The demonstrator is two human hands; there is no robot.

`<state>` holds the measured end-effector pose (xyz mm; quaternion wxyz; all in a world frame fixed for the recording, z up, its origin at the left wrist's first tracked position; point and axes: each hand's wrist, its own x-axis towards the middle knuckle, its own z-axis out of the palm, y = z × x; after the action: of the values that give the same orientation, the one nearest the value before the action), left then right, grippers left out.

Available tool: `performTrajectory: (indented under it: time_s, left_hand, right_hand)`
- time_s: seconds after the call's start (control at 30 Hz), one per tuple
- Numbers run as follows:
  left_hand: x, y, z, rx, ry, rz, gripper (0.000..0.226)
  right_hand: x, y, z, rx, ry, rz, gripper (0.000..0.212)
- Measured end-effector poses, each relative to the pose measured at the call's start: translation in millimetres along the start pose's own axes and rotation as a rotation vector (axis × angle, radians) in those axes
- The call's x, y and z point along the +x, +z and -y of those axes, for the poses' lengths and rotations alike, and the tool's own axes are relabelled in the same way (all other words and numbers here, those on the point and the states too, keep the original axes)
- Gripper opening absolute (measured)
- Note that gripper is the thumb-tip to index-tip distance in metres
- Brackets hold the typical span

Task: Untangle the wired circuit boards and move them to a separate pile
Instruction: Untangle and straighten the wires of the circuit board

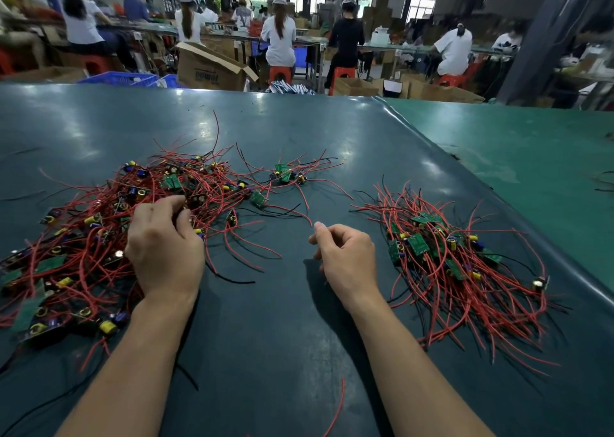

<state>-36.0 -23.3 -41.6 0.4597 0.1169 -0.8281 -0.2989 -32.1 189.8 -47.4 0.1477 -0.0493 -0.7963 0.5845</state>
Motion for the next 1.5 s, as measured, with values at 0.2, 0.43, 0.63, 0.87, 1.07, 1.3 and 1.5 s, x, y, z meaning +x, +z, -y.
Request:
performTrajectory:
  time_s: [0.2, 0.43, 0.63, 0.87, 1.07, 1.3, 1.5]
  left_hand:
    - [-6.2, -2.0, -22.8, -0.213, 0.506, -0.189, 0.016]
    - [-42.6, 14.9, -56.9, -0.580, 0.865, 0.217, 0.030]
    - [-45.4, 16.9, -59.5, -0.578, 0.822, 0.280, 0.031]
    - [-40.4, 13.1, -53.8, -0.502, 0.704, 0.285, 0.020]
    - [-41.5, 16.9, -56.0, -0.673, 0.543, 0.268, 0.004]
    - [-47.9, 17.7, -65.0, -1.041, -0.064, 0.567, 0.021]
    - [-45.8, 27.2, -59.5, -1.132, -0.407, 0.671, 0.016]
  right_hand:
    - [-3.9, -3.2, 9.7, 0.192, 0.028, 0.117, 0.028]
    - [-11.6, -3.9, 22.7, 0.671, 0.198, 0.536, 0.031]
    - [-4.0, -16.4, 21.2, 0.883, 0.227, 0.504, 0.020]
    - [-7.0, -13.6, 19.9, 0.856, 0.242, 0.542, 0.024]
    - [-7.6, -16.5, 17.7, 0.850, 0.262, 0.508, 0.028]
    - [-4.5, -17.5, 12.7, 0.874, 0.286, 0.474, 0.026]
    - [1.8, -13.0, 8.1, 0.889, 0.277, 0.357, 0.010]
